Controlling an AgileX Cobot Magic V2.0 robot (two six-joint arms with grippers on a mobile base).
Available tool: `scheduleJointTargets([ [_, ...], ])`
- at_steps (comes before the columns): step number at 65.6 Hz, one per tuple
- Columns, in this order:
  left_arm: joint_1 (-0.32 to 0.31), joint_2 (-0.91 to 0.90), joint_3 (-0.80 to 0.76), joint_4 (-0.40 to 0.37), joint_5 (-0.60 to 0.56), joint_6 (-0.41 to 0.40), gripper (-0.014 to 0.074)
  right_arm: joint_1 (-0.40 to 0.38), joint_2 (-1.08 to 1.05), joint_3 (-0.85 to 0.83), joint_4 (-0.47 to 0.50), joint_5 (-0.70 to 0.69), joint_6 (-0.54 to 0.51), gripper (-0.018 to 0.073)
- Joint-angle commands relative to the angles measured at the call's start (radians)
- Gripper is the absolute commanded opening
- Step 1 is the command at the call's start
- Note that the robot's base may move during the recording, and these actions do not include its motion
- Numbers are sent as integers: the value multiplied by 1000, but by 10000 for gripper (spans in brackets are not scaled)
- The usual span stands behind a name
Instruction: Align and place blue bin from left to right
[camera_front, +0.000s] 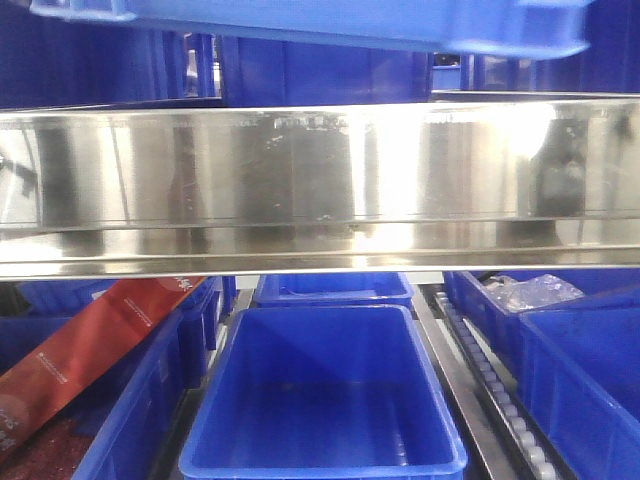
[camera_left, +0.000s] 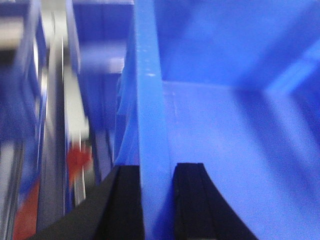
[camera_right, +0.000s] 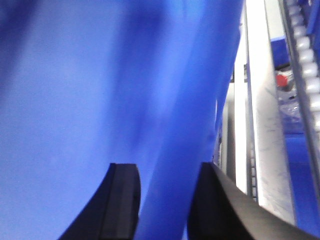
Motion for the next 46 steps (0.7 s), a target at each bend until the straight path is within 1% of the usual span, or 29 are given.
scheduleJointTargets([
  [1, 9, -16, -17, -48, -16, 8, -111, -4, 4, -17, 46, -122, -52, -153],
  [5, 20, -10, -17, -46, 12, 8, -111, -4, 20, -17, 46, -135, -84, -153],
  [9, 30, 3, -17, -46, 45, 8, -111, -4, 43, -17, 46, -155, -89, -153],
  [21, 34, 63, -17, -46, 128, 8, -111, -4, 90, -17, 44, -221, -133, -153],
  [33, 34, 113, -15, -46, 176, 8, -111, -4, 110, -17, 0, -232, -133, -153],
  [39, 34, 123, -15, -46, 183, 8, -111, -4, 121, -17, -1, -230, -133, -151],
  [42, 34, 124, -15, -46, 182, 8, -109, -4, 123, -17, -2, -224, -133, -130],
  [46, 34, 124, -15, -46, 182, 8, -81, -4, 125, -17, -2, -219, -133, -57],
])
